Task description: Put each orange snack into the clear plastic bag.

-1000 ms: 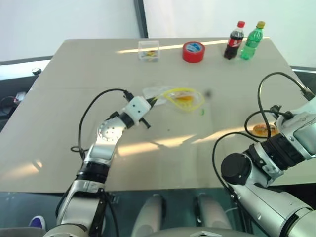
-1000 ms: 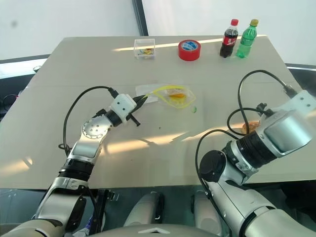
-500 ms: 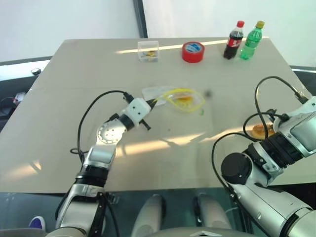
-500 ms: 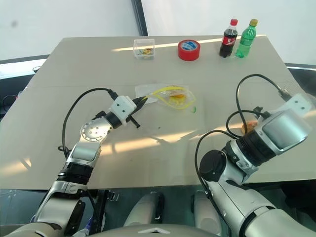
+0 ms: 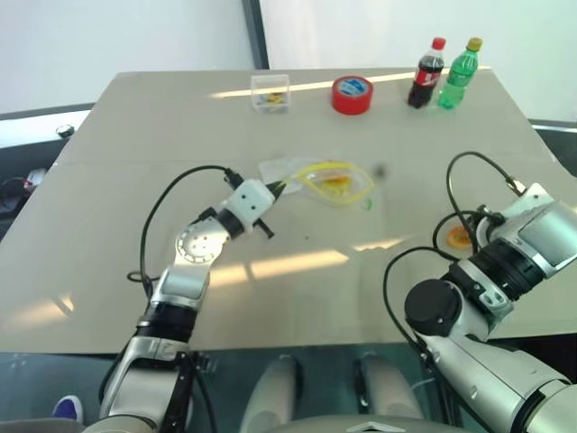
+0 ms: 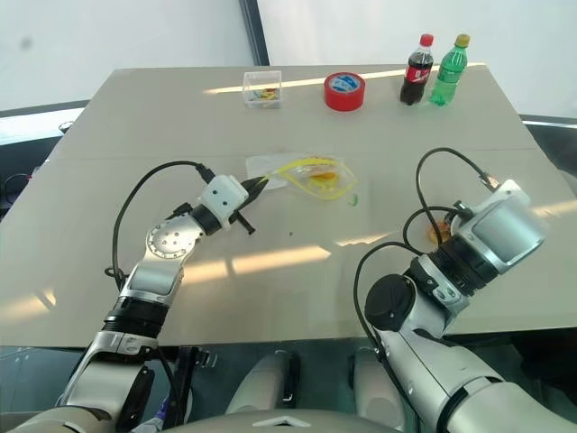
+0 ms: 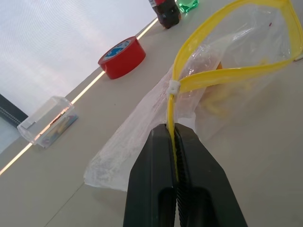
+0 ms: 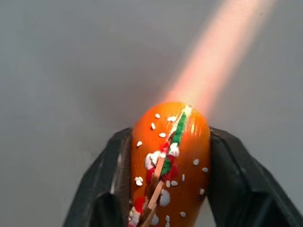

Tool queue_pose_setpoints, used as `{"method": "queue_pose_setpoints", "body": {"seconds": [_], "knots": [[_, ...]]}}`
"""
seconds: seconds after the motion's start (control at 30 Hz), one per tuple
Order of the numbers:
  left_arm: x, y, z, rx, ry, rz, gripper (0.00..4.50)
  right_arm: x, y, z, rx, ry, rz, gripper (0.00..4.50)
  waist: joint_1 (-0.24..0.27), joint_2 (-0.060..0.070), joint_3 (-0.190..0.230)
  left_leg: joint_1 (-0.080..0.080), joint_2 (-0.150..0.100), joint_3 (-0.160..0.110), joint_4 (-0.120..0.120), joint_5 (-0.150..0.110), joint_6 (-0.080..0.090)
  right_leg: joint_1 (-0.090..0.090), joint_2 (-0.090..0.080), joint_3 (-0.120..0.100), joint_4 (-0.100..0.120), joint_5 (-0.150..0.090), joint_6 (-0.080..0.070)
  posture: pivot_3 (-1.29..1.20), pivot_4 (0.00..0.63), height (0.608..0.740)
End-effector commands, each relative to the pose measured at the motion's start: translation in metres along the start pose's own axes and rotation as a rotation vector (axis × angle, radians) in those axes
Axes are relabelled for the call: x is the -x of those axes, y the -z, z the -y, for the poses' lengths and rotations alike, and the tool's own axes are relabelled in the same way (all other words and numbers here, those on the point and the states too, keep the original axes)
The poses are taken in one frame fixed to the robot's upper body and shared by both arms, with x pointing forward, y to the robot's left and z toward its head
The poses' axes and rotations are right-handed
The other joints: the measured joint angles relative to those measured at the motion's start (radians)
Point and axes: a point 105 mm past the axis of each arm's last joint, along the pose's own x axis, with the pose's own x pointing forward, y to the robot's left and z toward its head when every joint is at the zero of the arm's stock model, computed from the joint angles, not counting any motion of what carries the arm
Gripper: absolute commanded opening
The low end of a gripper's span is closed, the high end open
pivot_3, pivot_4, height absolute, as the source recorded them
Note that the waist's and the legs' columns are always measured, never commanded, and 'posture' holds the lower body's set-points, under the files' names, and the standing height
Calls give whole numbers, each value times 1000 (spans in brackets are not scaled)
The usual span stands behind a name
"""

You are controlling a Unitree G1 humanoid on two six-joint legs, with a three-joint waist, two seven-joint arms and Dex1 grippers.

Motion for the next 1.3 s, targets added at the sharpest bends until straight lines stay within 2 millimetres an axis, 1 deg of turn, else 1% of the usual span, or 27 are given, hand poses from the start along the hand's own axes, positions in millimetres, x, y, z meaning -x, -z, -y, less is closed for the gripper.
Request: {"method": "queue_pose_setpoints", "body": {"seconds": [0.03,0.07,0.1,0.17,0.23,0.3,0.4,0.43,0.5,0.57,0.63,0.7,0.8,0.9,0.97,1.13,1.3], "knots": [[2,-13,-8,-41,-25,37,0,-1,47,-39,321,-173,-45,984,-2,-1,-1,1,0,0,-1,0,0,0,0,0,-1,0,0,0,150,740],[2,-14,-8,-40,-26,38,0,3,46,-44,399,-216,-17,827,-2,-1,-1,0,1,0,-2,0,0,0,1,0,-1,0,0,0,150,740],[2,-14,-8,-36,-30,40,0,9,39,-52,517,-270,64,827,-6,-2,-2,0,1,0,-2,0,0,0,0,0,-2,0,0,0,150,740],[2,-16,-10,-26,-40,47,0,18,36,-65,685,-369,154,827,-11,-2,-2,1,1,1,-3,0,0,0,0,0,-3,0,0,0,150,740],[2,-17,-12,-21,-54,52,0,30,39,-81,754,-495,192,827,-15,-2,-2,1,1,0,-2,0,0,1,0,0,-3,0,0,0,150,740],[2,-20,-13,-22,-57,62,0,48,47,-100,834,-667,222,827,-18,-1,-1,1,1,0,-2,0,0,1,1,0,-2,0,0,0,150,740],[3,-24,-12,-26,-48,85,0,72,59,-122,850,-860,210,827,-19,-1,-1,1,1,-1,-3,0,0,1,1,-1,-3,0,0,0,150,740],[4,-26,-11,-34,-39,94,0,81,64,-131,827,-929,189,827,-19,-1,-1,1,1,-1,-3,0,0,1,1,-1,-3,0,0,0,150,740],[5,-29,-9,-46,-25,110,0,95,71,-145,762,-1044,142,827,-18,-1,-1,0,1,-1,-3,0,0,1,1,-1,-4,0,0,0,150,740],[6,-33,-7,-54,-16,135,0,102,76,-159,654,-1121,57,827,-14,-1,-1,0,1,-1,-3,0,0,1,1,-1,-4,0,0,0,150,740],[9,-40,-5,-58,-6,178,0,100,79,-169,527,-1150,-37,827,-11,-1,-1,0,1,-2,-3,0,0,1,1,-1,-4,0,0,0,150,740],[12,-45,-3,-57,4,202,0,96,80,-174,452,-1155,-100,827,4,-1,-1,0,1,-2,-3,0,0,1,-1,-2,-5,0,0,0,150,740],[19,-52,-1,-85,27,233,0,83,82,-181,324,-1153,-217,827,10,-1,-1,-1,1,-3,-4,0,0,1,-2,-3,-7,0,0,0,150,740],[25,-53,0,-93,36,236,0,64,93,-180,257,-1109,-341,827,2,-1,-1,-1,1,-2,-6,0,-1,0,-2,-1,-7,0,0,0,150,740],[27,-53,2,-100,47,236,0,56,99,-179,222,-1086,-400,827,-2,-1,-1,0,1,0,-7,0,0,0,-1,0,-7,0,0,0,150,740],[33,-52,14,-126,93,230,0,55,107,-187,146,-1105,-488,827,-1,0,0,-1,1,1,-8,0,0,-2,-1,1,-7,0,0,0,150,740],[40,-48,26,-142,173,218,0,59,106,-199,50,-1130,-553,827,-3,0,0,0,1,2,-8,0,0,-2,0,1,-6,0,0,0,150,740]]}}
